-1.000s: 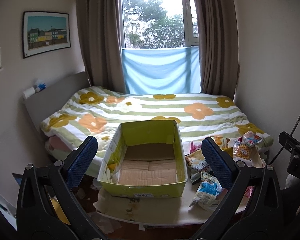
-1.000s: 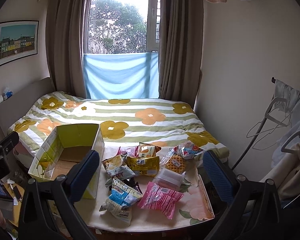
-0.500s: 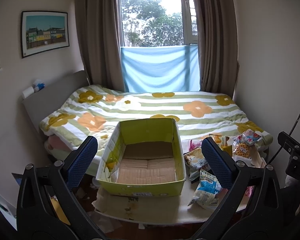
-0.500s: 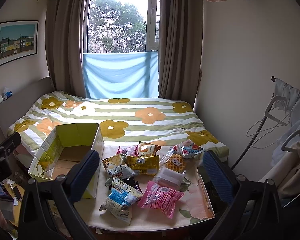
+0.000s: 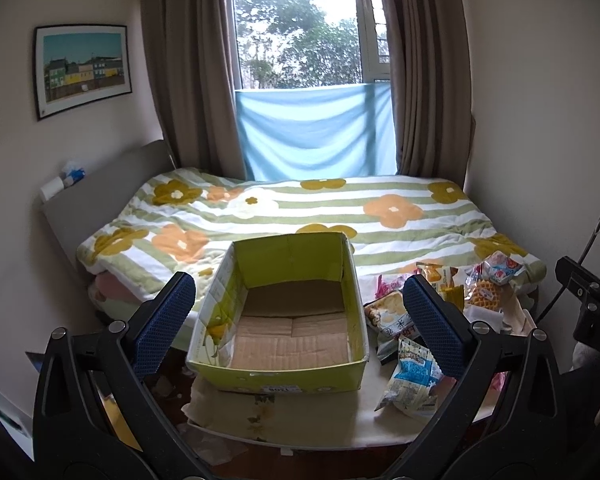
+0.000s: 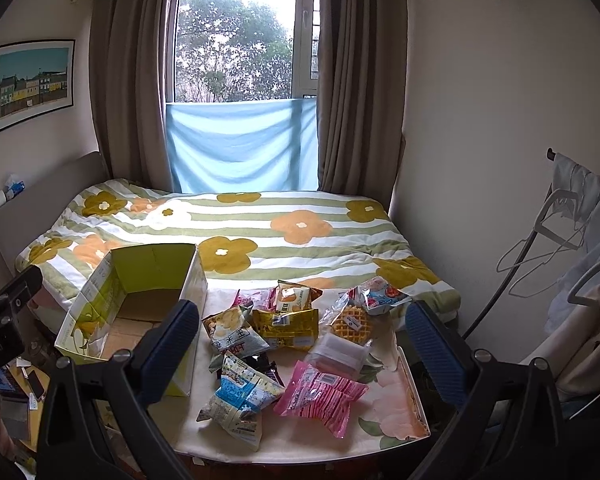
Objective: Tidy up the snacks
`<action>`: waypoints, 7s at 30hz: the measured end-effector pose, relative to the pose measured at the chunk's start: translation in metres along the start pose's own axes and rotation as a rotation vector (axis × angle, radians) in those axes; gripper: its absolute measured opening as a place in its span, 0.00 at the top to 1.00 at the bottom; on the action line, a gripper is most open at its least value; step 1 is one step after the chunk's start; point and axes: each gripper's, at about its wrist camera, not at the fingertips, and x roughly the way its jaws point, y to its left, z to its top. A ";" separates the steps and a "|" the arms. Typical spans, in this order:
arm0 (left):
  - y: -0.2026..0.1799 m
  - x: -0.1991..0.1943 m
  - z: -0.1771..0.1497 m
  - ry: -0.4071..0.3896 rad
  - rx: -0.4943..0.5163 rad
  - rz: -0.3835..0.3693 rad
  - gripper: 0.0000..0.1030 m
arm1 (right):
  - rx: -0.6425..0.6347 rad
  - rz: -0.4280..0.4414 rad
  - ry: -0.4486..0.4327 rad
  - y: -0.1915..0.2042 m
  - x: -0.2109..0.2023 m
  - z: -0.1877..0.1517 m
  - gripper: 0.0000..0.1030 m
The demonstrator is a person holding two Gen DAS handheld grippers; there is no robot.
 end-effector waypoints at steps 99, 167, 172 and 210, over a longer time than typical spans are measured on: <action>-0.092 0.160 -0.040 0.301 0.158 -0.095 0.49 | -0.392 0.600 0.289 -0.017 0.197 -0.039 0.36; 0.102 0.272 -0.053 0.519 0.168 -0.133 0.00 | -0.240 0.473 0.415 0.228 0.281 0.029 0.00; 0.094 0.257 -0.044 0.487 0.170 -0.160 0.00 | -0.212 0.464 0.367 0.206 0.252 0.041 0.00; -0.154 0.184 -0.020 0.381 -0.010 -0.068 0.00 | -0.278 0.415 0.257 -0.088 0.240 -0.012 0.00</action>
